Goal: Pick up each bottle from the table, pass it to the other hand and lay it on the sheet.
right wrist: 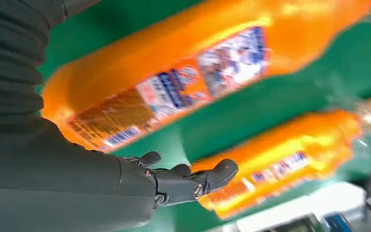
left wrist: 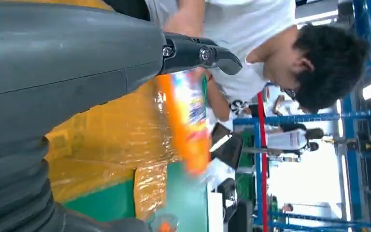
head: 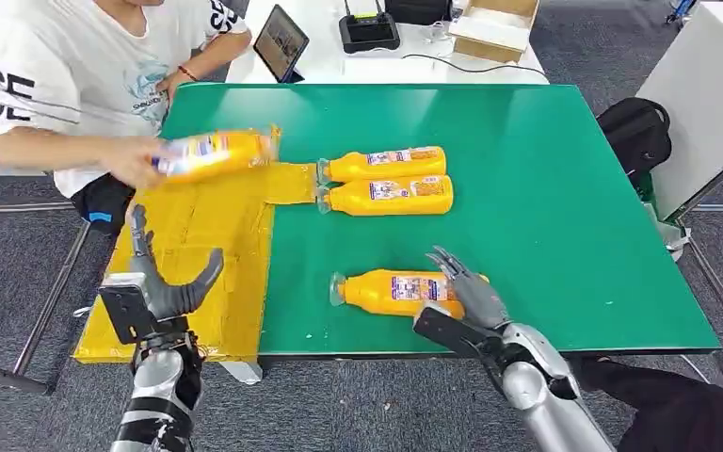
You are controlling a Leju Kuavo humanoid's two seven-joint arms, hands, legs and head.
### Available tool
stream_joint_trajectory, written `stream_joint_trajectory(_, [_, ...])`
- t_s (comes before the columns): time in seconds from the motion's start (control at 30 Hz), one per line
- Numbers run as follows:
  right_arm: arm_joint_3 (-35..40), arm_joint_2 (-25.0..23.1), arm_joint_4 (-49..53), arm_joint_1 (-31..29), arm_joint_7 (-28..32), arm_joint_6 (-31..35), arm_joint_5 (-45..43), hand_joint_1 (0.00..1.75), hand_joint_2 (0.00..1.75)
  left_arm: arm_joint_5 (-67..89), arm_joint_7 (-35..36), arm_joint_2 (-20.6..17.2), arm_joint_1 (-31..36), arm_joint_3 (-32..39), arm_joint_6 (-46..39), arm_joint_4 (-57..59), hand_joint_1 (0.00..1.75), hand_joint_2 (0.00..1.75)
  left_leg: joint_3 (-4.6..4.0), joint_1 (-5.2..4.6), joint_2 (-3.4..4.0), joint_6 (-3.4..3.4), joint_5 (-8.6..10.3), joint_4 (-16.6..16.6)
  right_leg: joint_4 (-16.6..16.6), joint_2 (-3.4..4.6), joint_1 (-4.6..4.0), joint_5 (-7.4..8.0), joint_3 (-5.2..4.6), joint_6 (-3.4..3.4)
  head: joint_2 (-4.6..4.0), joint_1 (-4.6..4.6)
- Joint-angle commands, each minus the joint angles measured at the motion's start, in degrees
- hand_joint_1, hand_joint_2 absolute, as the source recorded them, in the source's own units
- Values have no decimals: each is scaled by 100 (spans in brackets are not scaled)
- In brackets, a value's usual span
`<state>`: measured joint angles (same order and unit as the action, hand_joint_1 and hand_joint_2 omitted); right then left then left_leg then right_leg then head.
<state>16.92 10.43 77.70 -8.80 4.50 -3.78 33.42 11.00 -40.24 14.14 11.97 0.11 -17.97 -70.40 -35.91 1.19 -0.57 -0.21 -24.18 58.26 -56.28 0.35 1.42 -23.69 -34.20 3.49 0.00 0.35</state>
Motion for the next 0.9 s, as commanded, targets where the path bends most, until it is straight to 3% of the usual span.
stream_joint_trajectory(0.03, [0,207,-968,-325,-69,-29,-53,0,175,87,62,-34,145,-251,53,465,0,175,33,0,3,7,-7,-9,11,-5,-5,-6,34,-17,0,0])
stream_joint_trajectory(0.27, [95,276,-1357,-737,-188,5,117,0,175,91,99,-21,169,-245,92,621,0,175,17,0,8,6,-3,-5,7,3,-2,0,16,-10,0,-4])
stream_joint_trajectory(0.63, [113,273,-1387,-770,-194,2,122,0,175,89,100,-22,169,-244,99,622,0,175,22,-2,7,6,-6,-5,4,1,-1,-1,21,-8,0,-4])
stream_joint_trajectory(0.9, [583,197,-2324,-1527,-173,-401,-35,0,175,15,183,7,334,-372,236,1027,0,175,20,-1,19,7,-4,-2,4,11,-3,6,18,-9,0,0])
